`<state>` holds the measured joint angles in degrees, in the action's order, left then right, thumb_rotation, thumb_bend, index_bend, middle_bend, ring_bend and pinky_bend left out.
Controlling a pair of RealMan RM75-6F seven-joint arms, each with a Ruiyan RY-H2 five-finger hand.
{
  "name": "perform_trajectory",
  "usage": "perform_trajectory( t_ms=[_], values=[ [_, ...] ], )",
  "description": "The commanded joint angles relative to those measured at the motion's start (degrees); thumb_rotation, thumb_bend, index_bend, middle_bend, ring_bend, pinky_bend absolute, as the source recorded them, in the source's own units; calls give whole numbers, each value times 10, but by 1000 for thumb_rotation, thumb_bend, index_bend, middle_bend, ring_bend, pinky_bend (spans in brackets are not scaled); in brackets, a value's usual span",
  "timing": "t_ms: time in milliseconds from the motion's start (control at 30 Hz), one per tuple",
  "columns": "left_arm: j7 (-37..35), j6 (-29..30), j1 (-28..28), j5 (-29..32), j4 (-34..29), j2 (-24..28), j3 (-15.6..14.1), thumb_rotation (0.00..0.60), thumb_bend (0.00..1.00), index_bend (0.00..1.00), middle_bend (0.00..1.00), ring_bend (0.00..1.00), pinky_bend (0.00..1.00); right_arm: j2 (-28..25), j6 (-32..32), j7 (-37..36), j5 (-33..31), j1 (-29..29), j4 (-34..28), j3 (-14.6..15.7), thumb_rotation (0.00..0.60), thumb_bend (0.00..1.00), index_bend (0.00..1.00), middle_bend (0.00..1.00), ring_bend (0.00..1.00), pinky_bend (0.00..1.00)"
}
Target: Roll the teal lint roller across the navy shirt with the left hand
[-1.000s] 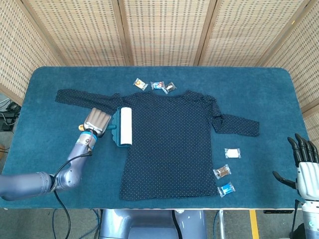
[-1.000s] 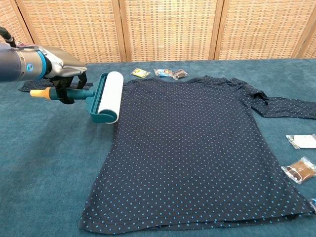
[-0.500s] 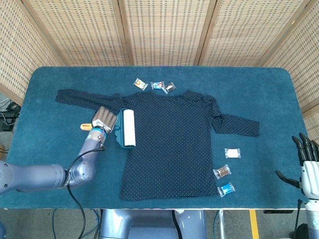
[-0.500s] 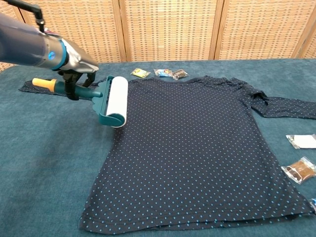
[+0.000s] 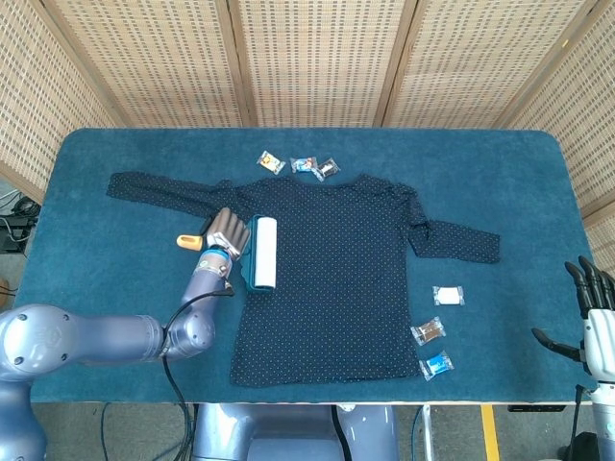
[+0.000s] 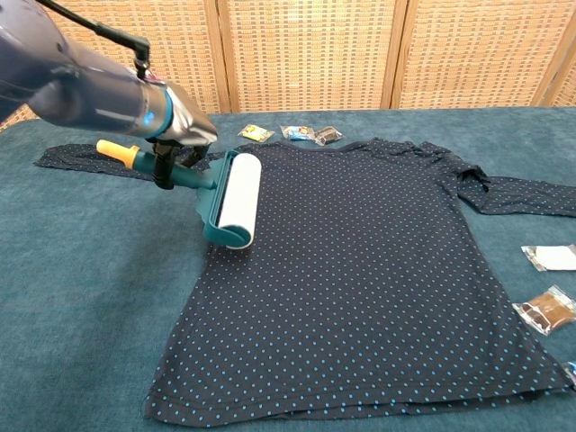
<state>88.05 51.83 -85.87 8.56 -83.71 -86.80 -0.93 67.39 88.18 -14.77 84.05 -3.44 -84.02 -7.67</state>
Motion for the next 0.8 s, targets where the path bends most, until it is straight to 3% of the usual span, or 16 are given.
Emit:
perform_trajectory(
  t_ms=[33,533,800],
  values=[
    [14,-3,-9,14,15,-18,-7,600,900,885,905,791,699,-1,-1,-5,0,0,0,0,600,140,85,0,0,0],
    [62,-4,-36,61,68,-75,-9,600,900,886,905,791,699,-3,-9,-38,-6,-1,11,-3,600,140,87,0,0,0],
    [91,-15,-59,90,115,-117,18,600,899,887,905,791,699,-5,-15,-60,-18,-1,19,-8,600,139,86,0,0,0]
  ],
)
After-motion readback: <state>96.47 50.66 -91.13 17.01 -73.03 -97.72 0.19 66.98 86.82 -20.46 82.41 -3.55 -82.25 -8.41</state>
